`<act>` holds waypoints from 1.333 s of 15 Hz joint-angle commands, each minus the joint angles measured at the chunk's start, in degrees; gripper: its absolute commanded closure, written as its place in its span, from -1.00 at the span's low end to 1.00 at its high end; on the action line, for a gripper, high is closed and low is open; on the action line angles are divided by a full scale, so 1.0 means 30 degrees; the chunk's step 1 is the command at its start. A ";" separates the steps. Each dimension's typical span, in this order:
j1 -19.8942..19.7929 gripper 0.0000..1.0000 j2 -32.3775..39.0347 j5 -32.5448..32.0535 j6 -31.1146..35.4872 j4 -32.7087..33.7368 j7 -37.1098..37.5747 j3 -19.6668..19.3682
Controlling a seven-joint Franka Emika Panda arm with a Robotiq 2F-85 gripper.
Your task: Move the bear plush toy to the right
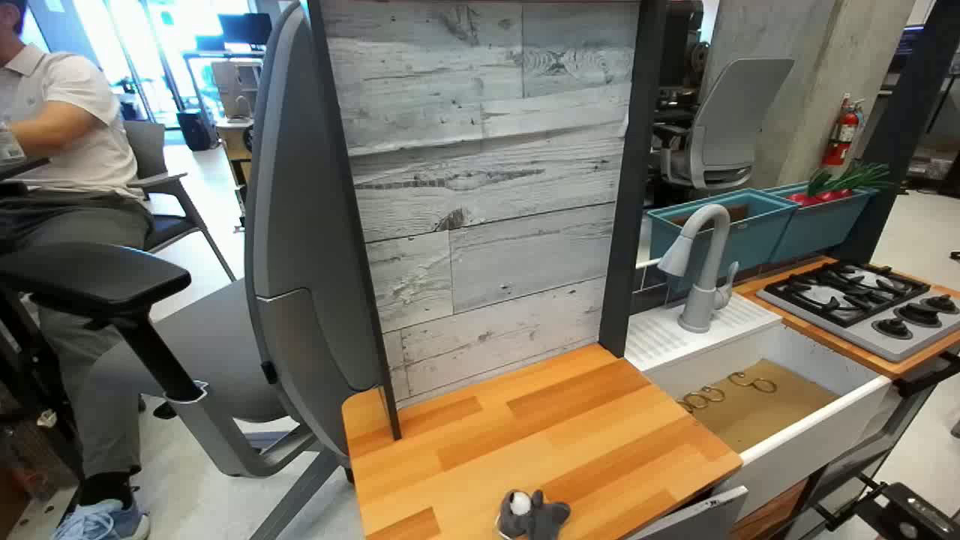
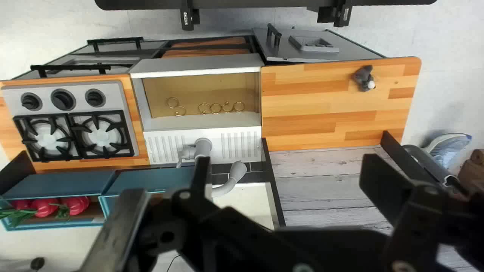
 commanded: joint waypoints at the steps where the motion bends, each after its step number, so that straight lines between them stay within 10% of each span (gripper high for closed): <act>1: -0.0116 -1.00 0.0011 0.0080 -0.0060 0.0050 -0.0060 0.0102; 20: 0.0008 -1.00 0.0762 0.0064 0.0143 0.0541 -0.0360 0.0041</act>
